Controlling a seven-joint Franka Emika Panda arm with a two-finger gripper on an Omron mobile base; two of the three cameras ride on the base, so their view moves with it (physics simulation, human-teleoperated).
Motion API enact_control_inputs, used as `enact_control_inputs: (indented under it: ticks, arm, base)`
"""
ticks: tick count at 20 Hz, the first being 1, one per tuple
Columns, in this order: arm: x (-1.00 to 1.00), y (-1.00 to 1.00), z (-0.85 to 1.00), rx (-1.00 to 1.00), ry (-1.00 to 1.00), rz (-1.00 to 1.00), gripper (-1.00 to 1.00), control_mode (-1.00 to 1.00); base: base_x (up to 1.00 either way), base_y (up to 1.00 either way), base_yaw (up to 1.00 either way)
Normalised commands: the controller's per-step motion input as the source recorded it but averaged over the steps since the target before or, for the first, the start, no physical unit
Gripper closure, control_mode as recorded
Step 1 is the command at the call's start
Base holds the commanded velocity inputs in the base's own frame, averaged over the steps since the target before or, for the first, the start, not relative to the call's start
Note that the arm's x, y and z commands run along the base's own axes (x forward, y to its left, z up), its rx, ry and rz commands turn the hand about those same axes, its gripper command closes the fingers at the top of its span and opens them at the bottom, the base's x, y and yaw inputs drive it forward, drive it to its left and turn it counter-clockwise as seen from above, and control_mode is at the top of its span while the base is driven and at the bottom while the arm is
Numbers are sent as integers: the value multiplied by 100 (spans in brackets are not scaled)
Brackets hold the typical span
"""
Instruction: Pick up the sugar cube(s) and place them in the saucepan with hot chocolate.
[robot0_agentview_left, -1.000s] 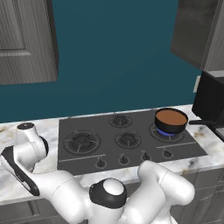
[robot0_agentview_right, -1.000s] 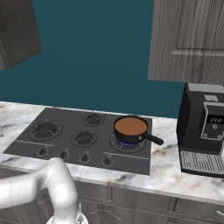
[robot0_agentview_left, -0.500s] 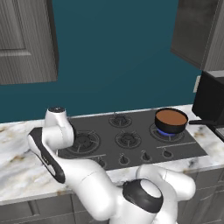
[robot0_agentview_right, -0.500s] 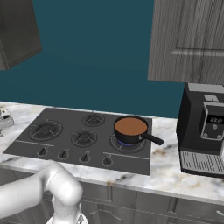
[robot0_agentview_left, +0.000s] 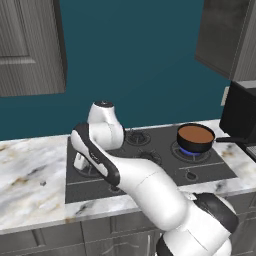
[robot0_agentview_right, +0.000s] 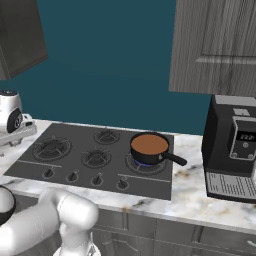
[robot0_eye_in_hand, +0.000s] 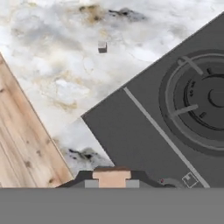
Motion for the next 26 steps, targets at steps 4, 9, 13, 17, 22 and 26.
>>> enact_control_inputs:
  ticks: [4, 9, 13, 17, 22, 26]
  arm:
    - [9, -100, 33, 0, 0, -26, 100, -100]
    - [8, -100, 16, 0, 0, -36, 100, -100]
    - [7, -100, 12, 0, 2, -42, 100, -100]
    - [1, -100, 1, 0, 3, -53, 100, -100]
    - [36, -100, 15, -1, 12, -39, 100, -100]
    - [40, -100, 49, 0, 10, -28, 100, -100]
  base:
    - [0, 0, 0]
    - [0, 0, 0]
    - [0, 0, 0]
    - [0, 0, 0]
    - [0, 0, 0]
    - [0, 0, 0]
